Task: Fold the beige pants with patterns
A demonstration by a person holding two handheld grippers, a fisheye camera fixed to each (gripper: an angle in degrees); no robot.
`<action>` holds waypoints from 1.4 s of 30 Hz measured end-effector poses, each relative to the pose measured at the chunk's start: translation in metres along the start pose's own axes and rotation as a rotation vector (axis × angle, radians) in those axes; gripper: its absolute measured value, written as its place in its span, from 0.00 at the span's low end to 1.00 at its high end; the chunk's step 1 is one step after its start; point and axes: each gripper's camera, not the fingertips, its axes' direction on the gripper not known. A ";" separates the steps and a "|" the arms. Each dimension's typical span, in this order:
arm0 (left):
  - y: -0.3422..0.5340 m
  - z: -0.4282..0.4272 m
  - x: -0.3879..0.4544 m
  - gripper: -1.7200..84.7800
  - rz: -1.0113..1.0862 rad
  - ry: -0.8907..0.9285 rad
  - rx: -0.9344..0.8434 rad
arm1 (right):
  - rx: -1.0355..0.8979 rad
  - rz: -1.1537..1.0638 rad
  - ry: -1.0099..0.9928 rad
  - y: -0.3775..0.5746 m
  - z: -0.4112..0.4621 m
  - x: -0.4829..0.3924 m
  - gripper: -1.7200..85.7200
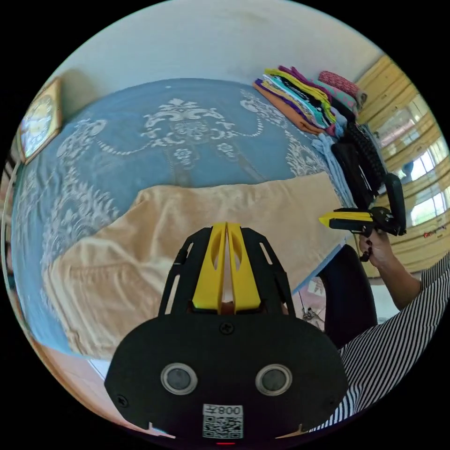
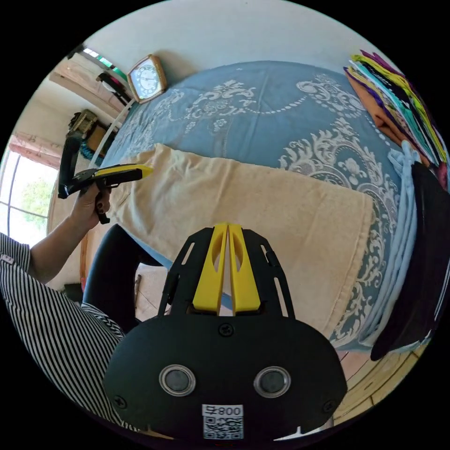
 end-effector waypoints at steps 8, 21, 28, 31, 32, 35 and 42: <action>0.070 -0.082 -0.142 0.05 -0.387 -0.063 0.127 | -0.080 -0.203 -0.109 -0.017 0.040 -0.059 0.02; 0.126 -0.121 -0.341 0.09 -0.648 0.176 0.215 | -0.076 -0.337 -0.279 -0.115 0.086 -0.111 0.02; 0.172 -0.156 -0.353 0.03 -0.626 0.177 0.387 | -0.082 -0.368 -0.284 -0.152 0.115 -0.140 0.02; 0.193 -0.140 -0.362 0.03 -0.699 0.204 0.410 | -0.095 -0.380 -0.226 -0.164 0.133 -0.154 0.02; 0.197 -0.136 -0.364 0.03 -0.717 0.214 0.412 | -0.097 -0.377 -0.182 -0.168 0.142 -0.157 0.02; 0.204 -0.119 -0.368 0.03 -0.746 0.222 0.417 | -0.104 -0.353 -0.191 -0.171 0.157 -0.159 0.02; 0.214 -0.122 -0.336 0.03 -0.662 0.121 0.518 | -0.063 -0.426 -0.109 -0.151 0.154 -0.178 0.02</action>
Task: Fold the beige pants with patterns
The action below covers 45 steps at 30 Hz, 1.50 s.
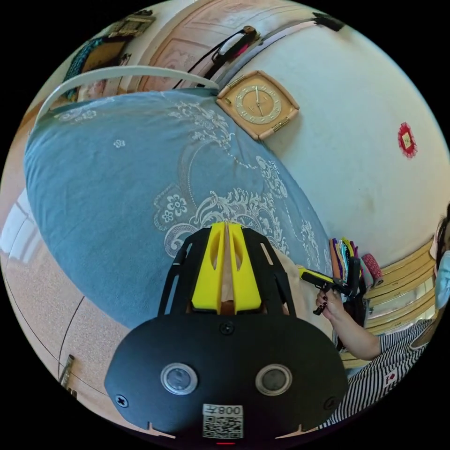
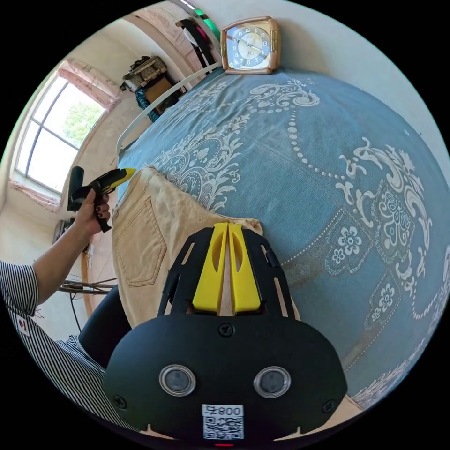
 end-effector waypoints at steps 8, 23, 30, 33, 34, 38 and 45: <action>0.059 0.087 0.037 0.02 0.125 -0.114 -0.243 | 0.007 0.020 0.023 0.014 -0.009 -0.021 0.02; 0.211 0.220 0.123 0.02 0.520 -0.168 -0.431 | -0.191 -0.020 -0.018 0.181 -0.077 -0.123 0.02; 0.249 0.297 0.138 0.02 0.481 -0.183 -0.514 | -0.150 -0.018 0.024 0.213 -0.103 -0.137 0.02; 0.268 0.321 0.157 0.02 0.480 -0.161 -0.476 | -0.150 0.078 -0.033 0.229 -0.131 -0.132 0.02; 0.278 0.332 0.166 0.03 0.483 -0.118 -0.472 | -0.139 0.101 -0.046 0.234 -0.137 -0.130 0.02; 0.312 0.381 0.199 0.03 0.540 0.042 -0.525 | -0.013 0.280 -0.083 0.292 -0.198 -0.107 0.03; 0.392 0.531 0.318 0.10 0.798 0.265 -0.716 | 0.277 0.732 -0.008 0.451 -0.331 -0.041 0.06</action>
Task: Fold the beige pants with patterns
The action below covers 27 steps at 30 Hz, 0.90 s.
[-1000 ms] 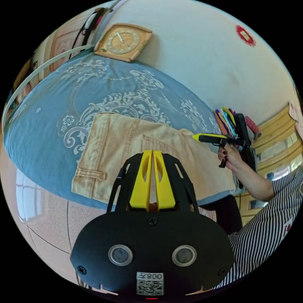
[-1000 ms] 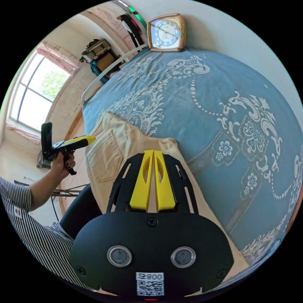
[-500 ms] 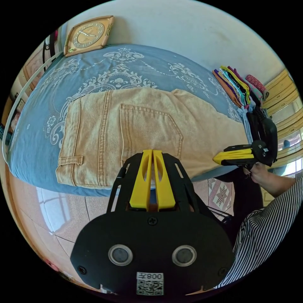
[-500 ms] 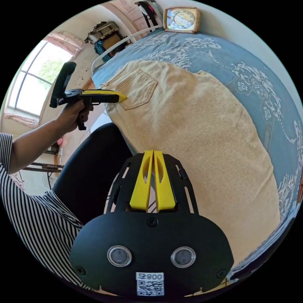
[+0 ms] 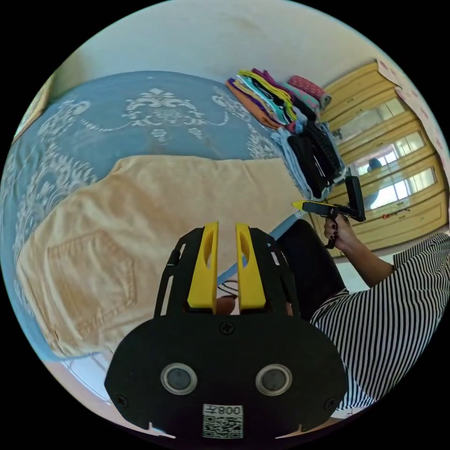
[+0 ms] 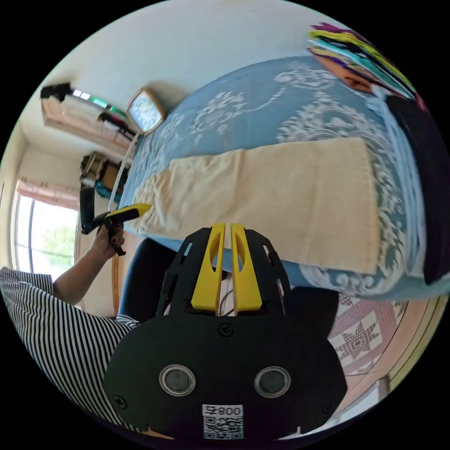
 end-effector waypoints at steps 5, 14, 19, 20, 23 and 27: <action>-0.093 0.119 0.046 0.11 0.185 0.046 -0.095 | 0.128 0.197 0.053 0.035 -0.076 0.068 0.09; -0.214 0.326 0.106 0.11 0.427 -0.036 -0.342 | 0.143 0.298 0.058 0.073 -0.140 0.116 0.11; -0.260 0.419 0.121 0.11 0.511 -0.103 -0.410 | 0.138 0.302 0.044 0.085 -0.164 0.125 0.11; -0.265 0.429 0.123 0.11 0.518 -0.107 -0.416 | 0.139 0.301 0.033 0.088 -0.171 0.127 0.11; -0.287 0.474 0.128 0.11 0.545 -0.127 -0.433 | 0.137 0.295 0.026 0.095 -0.186 0.129 0.11; -0.315 0.531 0.137 0.11 0.580 -0.133 -0.444 | 0.146 0.302 0.014 0.103 -0.202 0.132 0.11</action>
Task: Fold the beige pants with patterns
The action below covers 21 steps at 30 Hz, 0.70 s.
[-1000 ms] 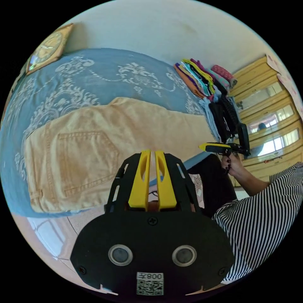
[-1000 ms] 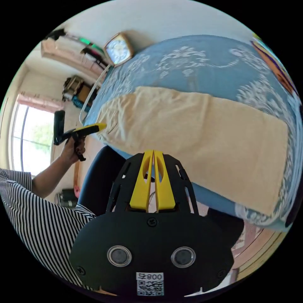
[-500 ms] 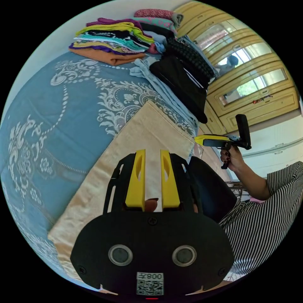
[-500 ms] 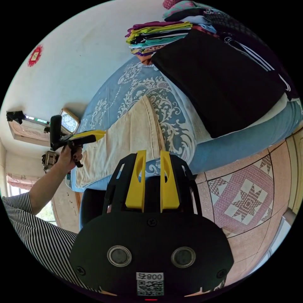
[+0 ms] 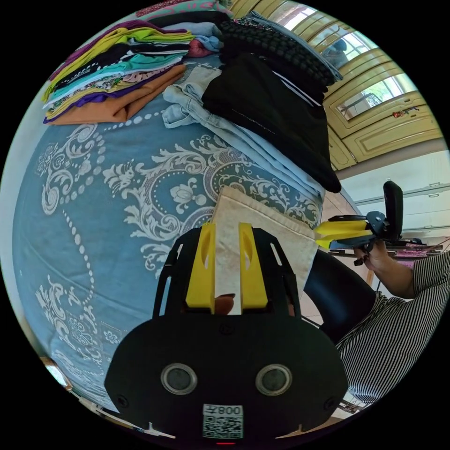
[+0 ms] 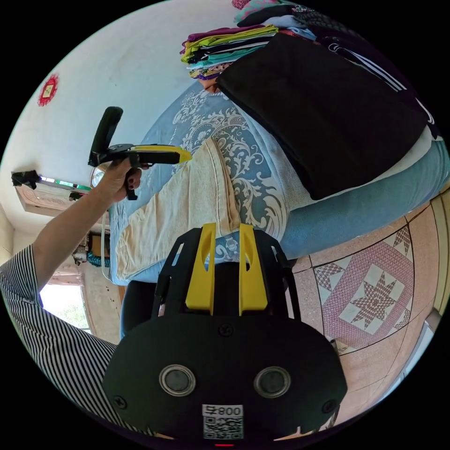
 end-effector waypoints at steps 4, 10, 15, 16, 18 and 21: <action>-0.042 0.044 -0.009 0.11 0.012 -0.013 -0.061 | 0.001 0.014 -0.036 0.004 -0.015 0.009 0.11; -0.070 0.077 -0.028 0.10 -0.002 0.022 -0.053 | -0.009 -0.004 -0.044 0.008 -0.033 0.013 0.10; -0.089 0.094 -0.032 0.09 0.036 -0.017 -0.066 | -0.003 -0.011 -0.077 0.015 -0.043 0.018 0.10; -0.092 0.097 -0.032 0.08 0.049 -0.026 -0.066 | -0.003 -0.013 -0.077 0.016 -0.044 0.019 0.10; -0.097 0.102 -0.033 0.07 0.057 -0.008 -0.070 | -0.003 -0.017 -0.075 0.018 -0.045 0.018 0.10; -0.102 0.104 -0.040 0.05 0.038 -0.002 -0.067 | -0.008 -0.028 -0.068 0.022 -0.047 0.017 0.10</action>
